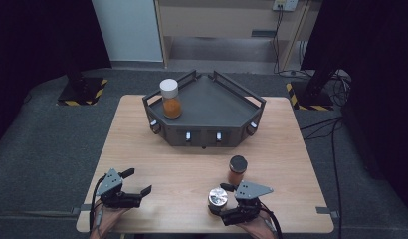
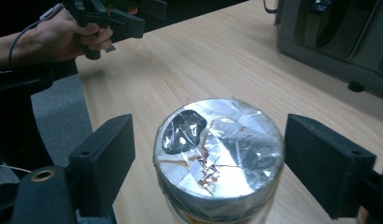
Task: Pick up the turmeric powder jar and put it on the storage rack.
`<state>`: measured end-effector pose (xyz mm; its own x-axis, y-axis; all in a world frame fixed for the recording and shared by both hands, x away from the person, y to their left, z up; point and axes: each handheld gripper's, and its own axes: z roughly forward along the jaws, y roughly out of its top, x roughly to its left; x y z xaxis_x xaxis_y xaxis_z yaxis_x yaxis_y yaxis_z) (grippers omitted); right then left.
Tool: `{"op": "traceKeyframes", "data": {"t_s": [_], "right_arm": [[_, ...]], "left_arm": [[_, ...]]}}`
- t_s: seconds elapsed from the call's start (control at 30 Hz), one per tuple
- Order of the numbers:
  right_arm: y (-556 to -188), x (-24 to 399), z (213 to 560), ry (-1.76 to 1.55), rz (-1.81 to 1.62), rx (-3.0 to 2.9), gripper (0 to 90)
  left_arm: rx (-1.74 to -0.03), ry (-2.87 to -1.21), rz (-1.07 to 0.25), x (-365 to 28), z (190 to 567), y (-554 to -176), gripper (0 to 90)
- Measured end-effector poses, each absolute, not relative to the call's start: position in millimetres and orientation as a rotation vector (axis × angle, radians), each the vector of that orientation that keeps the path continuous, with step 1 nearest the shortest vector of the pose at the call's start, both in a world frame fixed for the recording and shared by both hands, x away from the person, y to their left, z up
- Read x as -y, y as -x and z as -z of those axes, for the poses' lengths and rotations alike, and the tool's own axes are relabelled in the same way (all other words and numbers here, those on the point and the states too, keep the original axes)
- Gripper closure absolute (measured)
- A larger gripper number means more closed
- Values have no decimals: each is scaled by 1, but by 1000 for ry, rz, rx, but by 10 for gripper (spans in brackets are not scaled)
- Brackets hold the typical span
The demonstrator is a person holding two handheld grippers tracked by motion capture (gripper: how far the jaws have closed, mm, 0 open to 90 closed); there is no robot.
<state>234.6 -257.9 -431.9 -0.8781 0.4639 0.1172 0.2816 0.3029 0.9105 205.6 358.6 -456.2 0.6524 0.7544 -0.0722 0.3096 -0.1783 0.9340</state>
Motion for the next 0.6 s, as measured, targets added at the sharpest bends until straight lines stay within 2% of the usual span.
{"op": "traceKeyframes", "data": {"t_s": [0.27, 0.6], "right_arm": [[-232, 254, 441, -737, -1609, -2369, 306], [-222, 249, 440, -688, -1573, -2330, 341]], "left_arm": [[-852, -1772, -501, -358, 456, -206, 52], [-851, -1770, -505, -358, 456, -205, 53]]}}
